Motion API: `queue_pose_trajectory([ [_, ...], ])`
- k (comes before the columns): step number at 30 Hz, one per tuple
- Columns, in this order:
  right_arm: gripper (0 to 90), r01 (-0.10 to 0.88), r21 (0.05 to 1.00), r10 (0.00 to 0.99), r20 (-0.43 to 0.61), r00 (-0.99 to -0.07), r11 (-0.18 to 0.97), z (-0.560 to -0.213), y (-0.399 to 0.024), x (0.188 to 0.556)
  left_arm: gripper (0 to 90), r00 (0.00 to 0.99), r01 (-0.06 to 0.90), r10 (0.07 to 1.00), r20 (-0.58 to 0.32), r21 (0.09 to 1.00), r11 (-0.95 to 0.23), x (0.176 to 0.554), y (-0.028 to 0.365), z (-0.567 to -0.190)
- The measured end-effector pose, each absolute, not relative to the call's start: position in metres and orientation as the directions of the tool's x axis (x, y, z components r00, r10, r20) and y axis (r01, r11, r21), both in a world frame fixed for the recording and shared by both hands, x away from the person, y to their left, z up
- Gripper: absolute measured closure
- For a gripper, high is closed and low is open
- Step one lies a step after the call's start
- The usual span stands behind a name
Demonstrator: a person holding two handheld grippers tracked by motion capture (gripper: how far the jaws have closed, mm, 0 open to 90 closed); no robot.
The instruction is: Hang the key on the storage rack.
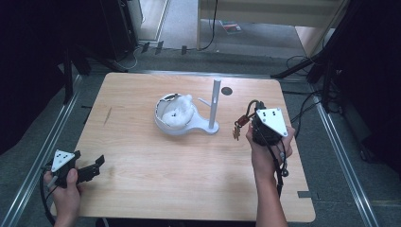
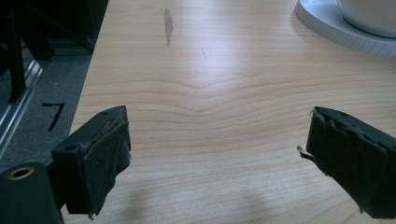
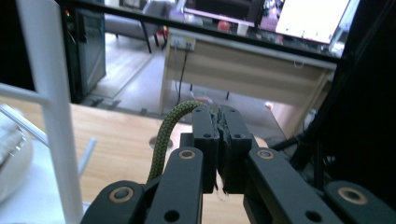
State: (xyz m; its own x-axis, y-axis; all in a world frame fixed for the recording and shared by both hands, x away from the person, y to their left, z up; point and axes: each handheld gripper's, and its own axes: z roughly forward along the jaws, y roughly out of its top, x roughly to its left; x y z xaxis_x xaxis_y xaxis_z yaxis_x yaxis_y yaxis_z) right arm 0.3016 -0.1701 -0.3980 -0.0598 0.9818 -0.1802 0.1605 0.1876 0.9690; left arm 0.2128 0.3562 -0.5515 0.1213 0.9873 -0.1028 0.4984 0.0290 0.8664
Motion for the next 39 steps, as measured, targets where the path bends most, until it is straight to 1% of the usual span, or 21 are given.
queue_pose_trajectory([
  [2, 87.8, 0.132, 0.975, 0.983, -0.174, -0.066, 0.181, -0.395, -0.167, 0.298, 6.9, 0.122, 0.499, 0.987, -0.102, 0.866, 0.028, 0.213, 0.356, -0.551],
  [6, 87.8, 0.067, 0.978, 0.977, -0.193, -0.085, 0.199, -0.389, -0.162, 0.293, 7.0, 0.121, 0.498, 0.987, -0.104, 0.867, 0.030, 0.213, 0.356, -0.552],
  [9, 87.7, 0.033, 0.977, 0.972, -0.205, -0.119, 0.210, -0.387, -0.158, 0.290, 7.0, 0.121, 0.499, 0.987, -0.105, 0.866, 0.031, 0.213, 0.356, -0.552],
  [12, 87.8, 0.014, 0.978, 0.971, -0.205, -0.126, 0.209, -0.386, -0.153, 0.287, 7.0, 0.120, 0.498, 0.987, -0.106, 0.866, 0.032, 0.213, 0.356, -0.552],
  [15, 87.7, -0.019, 0.976, 0.964, -0.219, -0.151, 0.219, -0.385, -0.149, 0.285, 7.0, 0.123, 0.504, 0.987, -0.102, 0.863, 0.026, 0.213, 0.356, -0.551],
  [21, 87.7, -0.034, 0.977, 0.958, -0.211, -0.196, 0.209, -0.385, -0.136, 0.281, 7.0, 0.122, 0.503, 0.987, -0.105, 0.864, 0.029, 0.213, 0.356, -0.551],
  [29, 87.7, -0.029, 0.976, 0.941, -0.217, -0.259, 0.217, -0.387, -0.120, 0.281, 7.0, 0.122, 0.502, 0.987, -0.104, 0.864, 0.029, 0.213, 0.357, -0.551],
  [39, 87.6, -0.005, 0.973, 0.926, -0.223, -0.305, 0.233, -0.393, -0.103, 0.292, 7.0, 0.123, 0.502, 0.987, -0.103, 0.864, 0.028, 0.213, 0.357, -0.552],
])
